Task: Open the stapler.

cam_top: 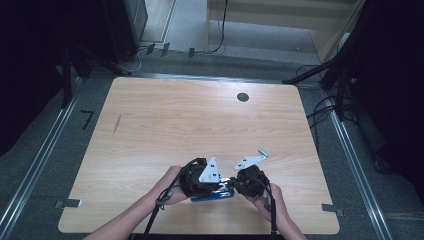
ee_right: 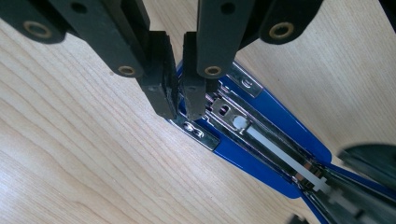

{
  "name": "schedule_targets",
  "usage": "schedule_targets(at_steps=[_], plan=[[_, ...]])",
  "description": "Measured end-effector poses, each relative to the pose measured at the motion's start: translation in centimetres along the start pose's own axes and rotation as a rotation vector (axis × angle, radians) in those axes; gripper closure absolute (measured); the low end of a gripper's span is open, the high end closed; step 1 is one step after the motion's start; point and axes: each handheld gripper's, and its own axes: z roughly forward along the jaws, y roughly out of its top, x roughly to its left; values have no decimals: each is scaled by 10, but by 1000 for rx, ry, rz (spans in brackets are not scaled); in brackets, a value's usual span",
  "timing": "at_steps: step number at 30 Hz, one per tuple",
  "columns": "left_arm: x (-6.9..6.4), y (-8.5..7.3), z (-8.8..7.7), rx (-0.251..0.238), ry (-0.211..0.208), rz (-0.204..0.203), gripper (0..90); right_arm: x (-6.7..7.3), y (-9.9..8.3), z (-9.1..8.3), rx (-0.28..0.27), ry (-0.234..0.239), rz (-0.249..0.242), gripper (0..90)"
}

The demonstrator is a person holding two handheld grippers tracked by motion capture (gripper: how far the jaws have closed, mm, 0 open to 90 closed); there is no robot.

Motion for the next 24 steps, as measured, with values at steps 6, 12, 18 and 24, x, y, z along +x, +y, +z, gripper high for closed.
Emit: schedule_targets(at_steps=[6,12,18,24], plan=[[0,-3,-6,2,4,-15,664,-2,-1,0,-8,15,19,861],[1,-10,-14,-5,6,-30,664,-2,-1,1,-10,15,27,862],[-2,-16,-23,-1,27,-43,662,-2,-2,0,-11,16,29,861],[-1,-23,-29,-2,30,-65,661,-2,-2,0,-12,14,29,862]])
